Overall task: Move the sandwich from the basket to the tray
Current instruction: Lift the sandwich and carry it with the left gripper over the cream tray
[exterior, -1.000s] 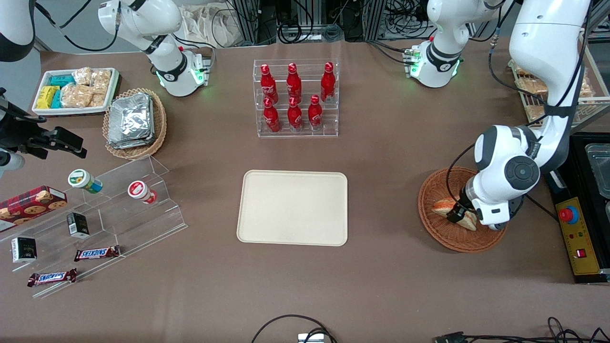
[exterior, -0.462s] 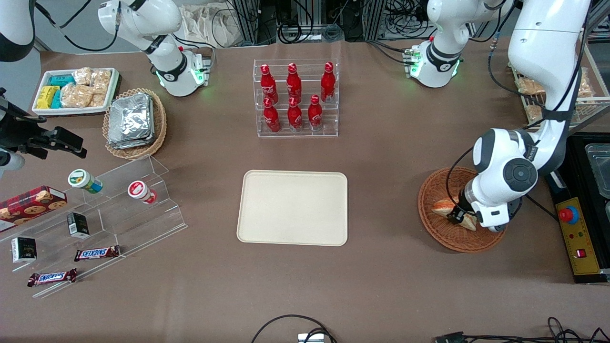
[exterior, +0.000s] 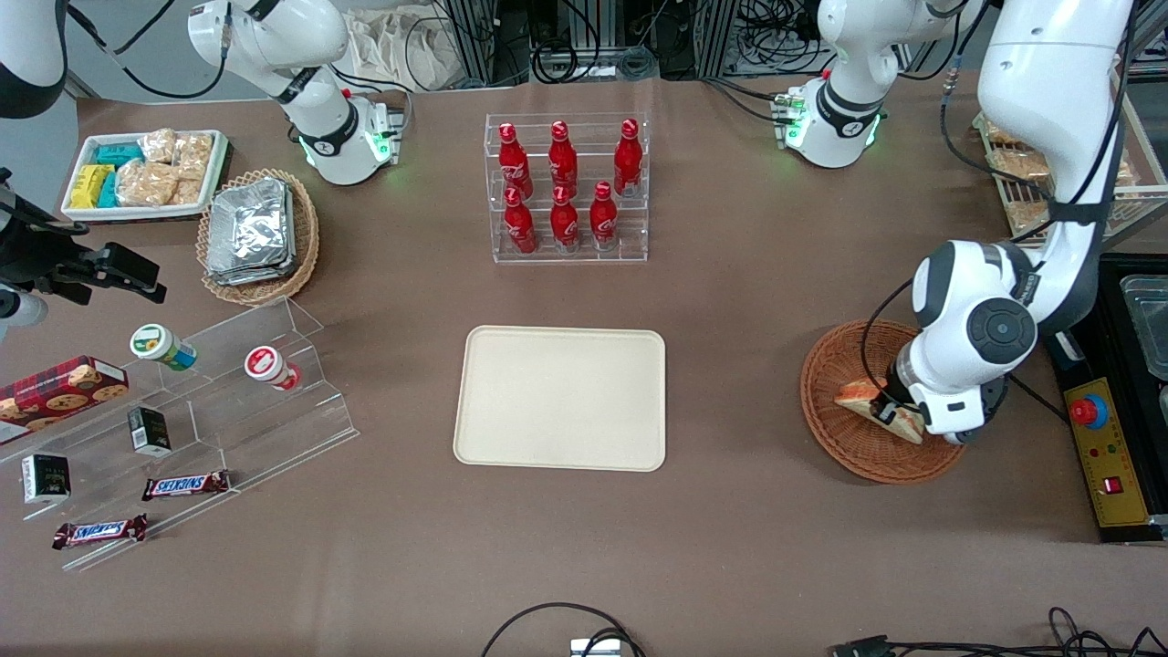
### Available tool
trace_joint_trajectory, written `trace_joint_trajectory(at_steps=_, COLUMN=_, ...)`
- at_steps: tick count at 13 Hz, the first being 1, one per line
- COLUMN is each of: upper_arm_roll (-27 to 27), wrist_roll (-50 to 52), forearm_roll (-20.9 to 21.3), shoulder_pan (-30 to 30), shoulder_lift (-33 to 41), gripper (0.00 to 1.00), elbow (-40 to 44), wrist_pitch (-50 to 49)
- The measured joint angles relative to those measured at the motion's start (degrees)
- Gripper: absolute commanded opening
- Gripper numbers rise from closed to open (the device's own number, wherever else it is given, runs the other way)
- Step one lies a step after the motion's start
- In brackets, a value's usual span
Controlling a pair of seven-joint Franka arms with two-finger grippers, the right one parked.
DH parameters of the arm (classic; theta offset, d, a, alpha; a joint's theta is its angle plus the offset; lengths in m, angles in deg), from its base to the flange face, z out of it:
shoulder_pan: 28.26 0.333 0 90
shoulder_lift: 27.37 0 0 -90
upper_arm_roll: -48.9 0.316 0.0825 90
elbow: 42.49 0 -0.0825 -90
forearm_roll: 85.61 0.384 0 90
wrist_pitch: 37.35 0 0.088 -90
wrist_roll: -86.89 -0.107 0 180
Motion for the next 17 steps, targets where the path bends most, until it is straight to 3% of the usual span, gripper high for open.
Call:
trace_joint_trajectory(at_steps=4, upper_arm_roll=-5.2, wrist_roll=-16.3, forearm_roll=1.3, shoulder_pan=-0.1, shoulder_lift=5.2, gripper=0.0, elbow=13.1, wrist_pitch=-23.0)
trace_joint_trajectory(at_steps=8, upper_arm_roll=-12.8, wrist_roll=-29.9, forearm_roll=1.3, shoulder_pan=-0.3, shoulder_lift=7.5, gripper=0.0, elbow=24.7, wrist_pitch=-36.7)
trace_joint_trajectory(at_steps=15, upper_arm_roll=-28.3, wrist_roll=-31.1, forearm_roll=1.2, shoulder_pan=-1.6, shoulder_lift=4.0, gripper=0.0, elbow=29.0, wrist_pitch=-38.5)
trace_joint_trajectory(at_steps=17, upper_arm_roll=-29.3, wrist_roll=-31.1, forearm_roll=1.3, shoulder_pan=-4.4, shoulder_lift=-0.2, gripper=0.0, elbow=28.9, wrist_pitch=-35.9)
